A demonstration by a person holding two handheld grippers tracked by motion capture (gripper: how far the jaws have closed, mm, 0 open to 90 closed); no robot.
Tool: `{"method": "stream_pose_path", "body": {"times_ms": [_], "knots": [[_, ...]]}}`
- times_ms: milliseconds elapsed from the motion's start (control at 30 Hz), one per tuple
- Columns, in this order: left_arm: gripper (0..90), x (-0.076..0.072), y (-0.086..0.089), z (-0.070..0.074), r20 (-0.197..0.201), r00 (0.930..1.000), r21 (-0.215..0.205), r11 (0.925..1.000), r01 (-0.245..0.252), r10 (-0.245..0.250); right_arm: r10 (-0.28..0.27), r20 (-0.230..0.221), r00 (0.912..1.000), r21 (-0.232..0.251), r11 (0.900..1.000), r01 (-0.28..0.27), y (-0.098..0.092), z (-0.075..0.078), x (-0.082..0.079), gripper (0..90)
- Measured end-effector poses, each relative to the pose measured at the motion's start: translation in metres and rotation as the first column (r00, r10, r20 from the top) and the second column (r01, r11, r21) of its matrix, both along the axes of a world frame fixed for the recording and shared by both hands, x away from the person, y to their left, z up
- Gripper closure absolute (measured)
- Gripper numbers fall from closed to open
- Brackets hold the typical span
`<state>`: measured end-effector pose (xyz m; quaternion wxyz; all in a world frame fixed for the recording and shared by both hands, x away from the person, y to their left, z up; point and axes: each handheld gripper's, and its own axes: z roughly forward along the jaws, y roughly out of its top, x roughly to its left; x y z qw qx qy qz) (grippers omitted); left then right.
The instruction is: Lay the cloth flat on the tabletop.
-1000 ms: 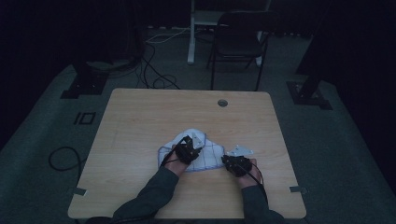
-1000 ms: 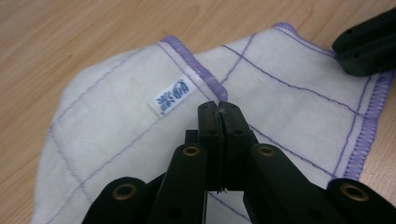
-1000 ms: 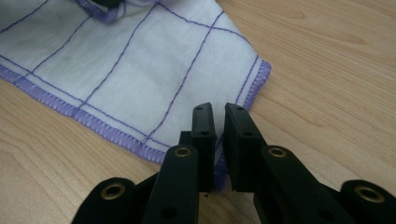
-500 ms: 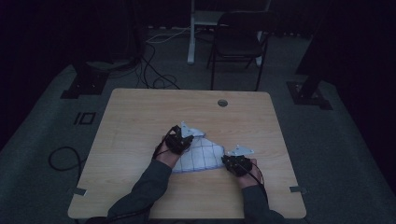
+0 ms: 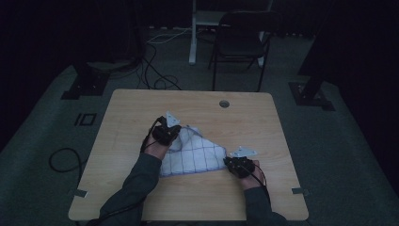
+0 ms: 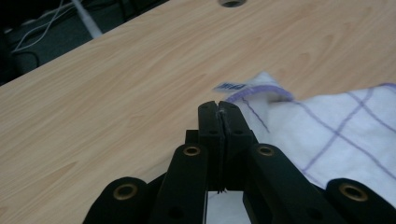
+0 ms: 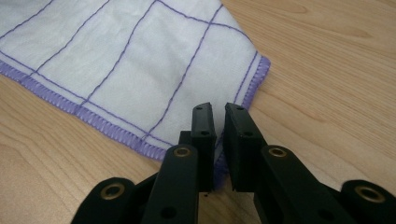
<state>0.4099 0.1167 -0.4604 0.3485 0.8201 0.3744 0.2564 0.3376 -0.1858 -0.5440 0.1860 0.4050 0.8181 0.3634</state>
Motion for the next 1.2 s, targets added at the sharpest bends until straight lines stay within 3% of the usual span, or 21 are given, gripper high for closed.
{"method": "stream_pose_path", "body": {"times_ms": [333, 767, 933, 967, 1133, 1200], "knots": [[89.7, 0.009, 0.029, 0.005, -0.003, 0.9980, -0.010, 0.9979, -0.063, 0.063, 0.004, 0.000, 1.0000, -0.004, 1.000, -0.004, -0.002, 0.000, 0.000, 83.5], [90.0, 0.022, 0.065, 0.007, -0.022, 0.9888, -0.013, 0.9889, -0.148, 0.148, 0.004, -0.006, 1.0000, -0.019, 1.000, -0.004, -0.005, 0.001, -0.002, 86.9], [90.0, 0.025, 0.075, 0.005, -0.034, 0.9839, -0.011, 0.9843, -0.176, 0.176, 0.013, -0.010, 0.9999, -0.021, 1.000, -0.013, -0.007, 0.002, -0.004, 89.1], [90.0, 0.027, 0.082, 0.003, -0.042, 0.9795, -0.020, 0.9800, -0.198, 0.197, 0.014, -0.010, 0.9998, -0.024, 1.000, -0.014, -0.006, 0.002, -0.004, 89.4], [90.0, 0.028, 0.094, 0.001, -0.057, 0.9723, -0.030, 0.9731, -0.229, 0.227, 0.014, -0.018, 0.9997, -0.019, 1.000, -0.015, -0.007, 0.002, -0.004, 89.7], [90.0, 0.029, 0.102, -0.001, -0.068, 0.9663, -0.027, 0.9677, -0.251, 0.248, 0.017, -0.021, 0.9996, -0.021, 1.000, -0.017, -0.006, 0.002, -0.005, 89.9]]}}
